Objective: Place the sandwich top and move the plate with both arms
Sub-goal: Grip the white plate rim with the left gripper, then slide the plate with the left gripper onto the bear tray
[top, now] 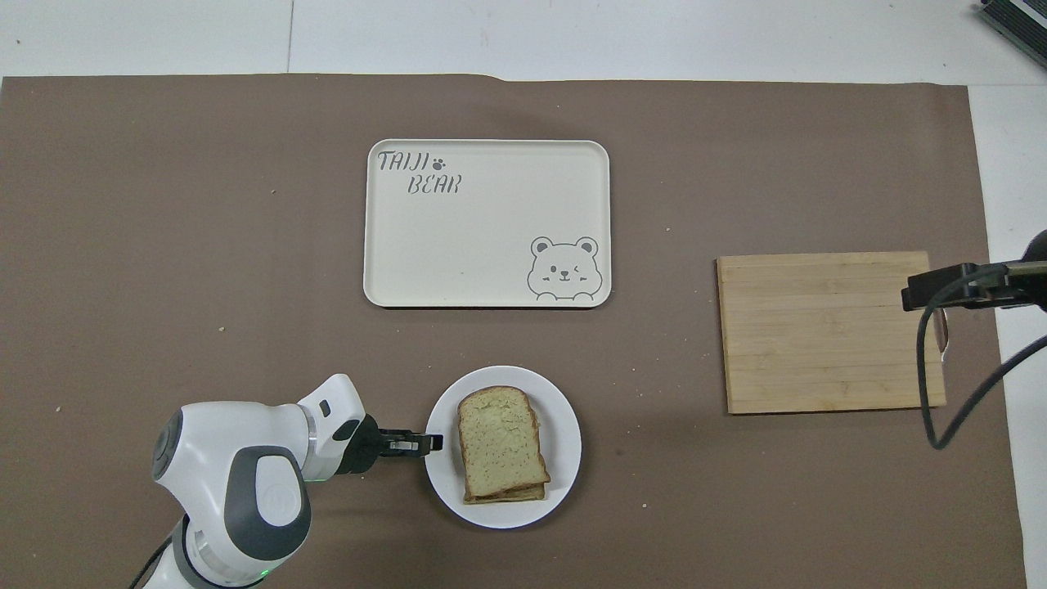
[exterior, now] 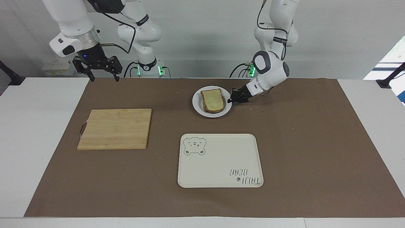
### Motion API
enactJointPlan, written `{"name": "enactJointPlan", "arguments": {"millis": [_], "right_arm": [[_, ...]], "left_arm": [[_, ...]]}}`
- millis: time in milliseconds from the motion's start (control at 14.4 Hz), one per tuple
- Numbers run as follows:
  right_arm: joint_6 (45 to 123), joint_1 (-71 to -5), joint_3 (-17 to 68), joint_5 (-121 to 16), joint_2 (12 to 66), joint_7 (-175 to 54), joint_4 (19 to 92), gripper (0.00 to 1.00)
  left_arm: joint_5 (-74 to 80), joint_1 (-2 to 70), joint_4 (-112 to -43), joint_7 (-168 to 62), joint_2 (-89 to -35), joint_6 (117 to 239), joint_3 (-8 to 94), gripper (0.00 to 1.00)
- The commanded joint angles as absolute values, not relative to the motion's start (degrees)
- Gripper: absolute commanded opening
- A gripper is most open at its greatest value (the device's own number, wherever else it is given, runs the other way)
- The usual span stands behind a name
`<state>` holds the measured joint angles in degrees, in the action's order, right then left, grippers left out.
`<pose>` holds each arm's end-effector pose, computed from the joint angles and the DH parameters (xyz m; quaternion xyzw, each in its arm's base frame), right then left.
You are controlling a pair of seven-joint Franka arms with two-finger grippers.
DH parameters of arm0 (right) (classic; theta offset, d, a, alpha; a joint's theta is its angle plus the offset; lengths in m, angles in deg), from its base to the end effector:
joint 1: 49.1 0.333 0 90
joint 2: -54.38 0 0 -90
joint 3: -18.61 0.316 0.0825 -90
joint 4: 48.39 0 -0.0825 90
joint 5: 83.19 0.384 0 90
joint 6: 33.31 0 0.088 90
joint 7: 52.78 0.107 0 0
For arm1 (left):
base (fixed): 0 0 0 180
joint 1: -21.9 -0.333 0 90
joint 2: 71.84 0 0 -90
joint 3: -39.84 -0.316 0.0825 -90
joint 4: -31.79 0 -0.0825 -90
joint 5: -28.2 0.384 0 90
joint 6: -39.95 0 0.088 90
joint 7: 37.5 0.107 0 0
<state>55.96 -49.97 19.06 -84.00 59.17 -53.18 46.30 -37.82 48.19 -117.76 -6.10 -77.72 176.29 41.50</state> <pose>0.5265 -0.0052 0.6300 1.0000 -0.0002 -0.0056 0.0074 0.3686 -0.2059 0.2815 0.9342 -0.0518 -0.0424 0.3503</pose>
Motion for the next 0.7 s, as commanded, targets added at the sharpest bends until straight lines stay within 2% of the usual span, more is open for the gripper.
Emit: {"name": "enactJointPlan", "arguments": {"millis": [0,209,626], "right_arm": [[55.5,-50.0,19.1,-84.0,60.6,-53.8,47.7,1.00],[55.6,-50.0,19.1,-84.0,60.6,-53.8,47.7,1.00],[55.6,-50.1,19.1,-84.0,60.5,-54.0,47.7,1.00]], "left_arm": [[-37.5,43.9,-112.9,-5.8,-75.0,168.0,41.3,0.00],[-31.1,38.9,-107.2,-5.7,-73.5,159.8,41.4,0.00],[-25.9,33.1,-95.3,-5.4,-67.2,154.5,41.4,0.00]]}}
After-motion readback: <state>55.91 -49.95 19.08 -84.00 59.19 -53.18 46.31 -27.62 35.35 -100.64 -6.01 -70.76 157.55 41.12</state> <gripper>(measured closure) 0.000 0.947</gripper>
